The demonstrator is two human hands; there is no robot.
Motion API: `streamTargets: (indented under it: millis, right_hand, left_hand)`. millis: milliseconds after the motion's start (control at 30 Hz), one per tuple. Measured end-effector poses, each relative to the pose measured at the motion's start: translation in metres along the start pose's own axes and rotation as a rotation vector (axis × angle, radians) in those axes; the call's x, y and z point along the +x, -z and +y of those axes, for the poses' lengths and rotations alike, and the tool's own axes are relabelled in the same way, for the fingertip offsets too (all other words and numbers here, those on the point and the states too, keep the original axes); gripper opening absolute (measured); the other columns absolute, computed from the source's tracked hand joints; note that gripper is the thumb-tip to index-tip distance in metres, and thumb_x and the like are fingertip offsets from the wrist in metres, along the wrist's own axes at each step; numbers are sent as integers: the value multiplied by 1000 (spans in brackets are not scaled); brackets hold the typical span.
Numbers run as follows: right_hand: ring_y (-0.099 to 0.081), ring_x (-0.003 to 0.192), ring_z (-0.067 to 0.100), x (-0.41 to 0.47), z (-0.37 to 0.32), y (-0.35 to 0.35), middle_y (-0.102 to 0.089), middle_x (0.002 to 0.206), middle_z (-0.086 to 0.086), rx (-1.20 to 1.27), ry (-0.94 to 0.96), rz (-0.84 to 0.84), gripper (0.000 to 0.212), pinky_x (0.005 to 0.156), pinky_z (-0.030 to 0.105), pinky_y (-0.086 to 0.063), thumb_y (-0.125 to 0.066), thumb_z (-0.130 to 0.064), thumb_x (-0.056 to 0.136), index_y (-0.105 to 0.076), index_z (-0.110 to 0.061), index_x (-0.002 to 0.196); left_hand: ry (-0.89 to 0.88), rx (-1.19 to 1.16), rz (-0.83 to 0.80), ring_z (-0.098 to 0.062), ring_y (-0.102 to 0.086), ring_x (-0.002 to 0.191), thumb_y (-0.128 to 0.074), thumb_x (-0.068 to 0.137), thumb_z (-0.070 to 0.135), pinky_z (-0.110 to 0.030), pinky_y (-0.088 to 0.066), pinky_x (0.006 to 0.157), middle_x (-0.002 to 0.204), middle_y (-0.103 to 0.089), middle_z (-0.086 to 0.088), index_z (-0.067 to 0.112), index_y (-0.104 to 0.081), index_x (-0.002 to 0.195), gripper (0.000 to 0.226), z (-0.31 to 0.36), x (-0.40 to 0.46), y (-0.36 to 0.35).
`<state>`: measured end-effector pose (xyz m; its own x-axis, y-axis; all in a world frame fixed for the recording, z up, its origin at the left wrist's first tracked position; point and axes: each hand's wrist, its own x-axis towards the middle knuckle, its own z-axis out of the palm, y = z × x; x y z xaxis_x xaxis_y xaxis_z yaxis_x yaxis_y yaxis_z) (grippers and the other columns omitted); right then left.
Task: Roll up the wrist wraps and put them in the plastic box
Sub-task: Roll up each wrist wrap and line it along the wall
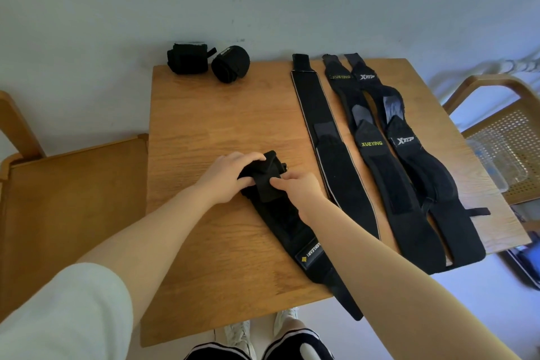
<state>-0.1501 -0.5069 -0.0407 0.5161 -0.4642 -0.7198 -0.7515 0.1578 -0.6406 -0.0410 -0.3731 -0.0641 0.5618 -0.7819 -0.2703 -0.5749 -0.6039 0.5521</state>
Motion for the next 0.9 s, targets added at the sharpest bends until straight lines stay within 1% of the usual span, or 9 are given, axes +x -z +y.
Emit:
streamTargets:
  millis: [167, 233, 333, 433, 600, 700, 733, 800, 900]
  right_hand:
    - [-57, 84, 15, 11, 11, -2, -61, 95, 3, -168, 109, 60, 19, 59, 23, -41, -68, -30, 87, -56, -17, 91]
    - [-56, 81, 14, 13, 16, -3, -60, 94, 2, -215, 107, 96, 28, 57, 23, -41, -67, -39, 86, -54, -17, 96]
    - [-55, 85, 16, 18, 22, -1, -57, 98, 2, -250, 104, 132, 51, 64, 26, -45, -68, -49, 82, -50, -14, 113]
    - [-55, 88, 15, 17, 24, 4, -55, 102, 1, -350, 164, 73, 60, 62, 24, -43, -65, -52, 83, -45, -11, 124]
    - [-56, 92, 16, 1, 51, 36, -60, 100, 2, -662, 267, -89, 30, 75, 25, -42, -45, -36, 99, -54, -13, 115]
    - [-59, 90, 23, -12, 72, 62, -63, 91, 8, -927, 274, -113, 29, 85, 33, -43, -33, -27, 102, -57, -12, 97]
    - [-58, 91, 23, -14, 77, 69, -64, 90, 7, -1063, 289, -104, 31, 94, 36, -40, -31, -27, 102, -58, -13, 98]
    - [-56, 98, 21, -18, 86, 80, -64, 89, 3, -1326, 353, -53, 34, 113, 40, -18, -26, -29, 102, -58, -17, 102]
    - [-50, 110, 19, -21, 98, 89, -63, 97, -2, -1569, 506, 6, 29, 117, 43, 4, -31, -34, 100, -56, -22, 104]
  left_hand:
    - [-55, 39, 63, -23, -37, 127, -53, 95, 20, -34, -32, 106, 141, -37, 1, 35, -40, 140, 49, 0, -4, -7]
    - [-58, 12, 88, -21, -33, 130, -50, 96, 17, -30, -31, 105, 143, -34, 2, 32, -39, 142, 49, 1, -6, -10]
    - [-3, -44, 101, -19, -30, 133, -48, 96, 30, -29, -35, 101, 145, -33, 4, 32, -38, 144, 48, 11, -8, -14]
    - [47, 154, 193, -21, -29, 135, -49, 94, 45, -34, -33, 105, 146, -35, 1, 29, -32, 146, 57, 20, -8, -23]
    - [69, 403, 282, -24, -26, 137, -46, 97, 37, -37, -27, 109, 149, -29, -4, 15, -23, 149, 60, 35, -8, -37]
    - [63, 447, 306, -28, -25, 138, -45, 99, 25, -39, -24, 112, 150, -29, -10, 11, -17, 150, 60, 43, -10, -45]
    - [67, 451, 304, -30, -22, 139, -45, 99, 18, -40, -22, 113, 151, -27, -12, 13, -14, 151, 61, 45, -10, -46]
    - [82, 456, 270, -34, -15, 143, -44, 96, 7, -44, -17, 115, 154, -18, -16, 18, -12, 151, 64, 51, -11, -46]
    - [92, 467, 224, -37, -7, 144, -44, 95, 1, -45, -13, 116, 156, -8, -19, 17, -13, 150, 66, 56, -15, -46]
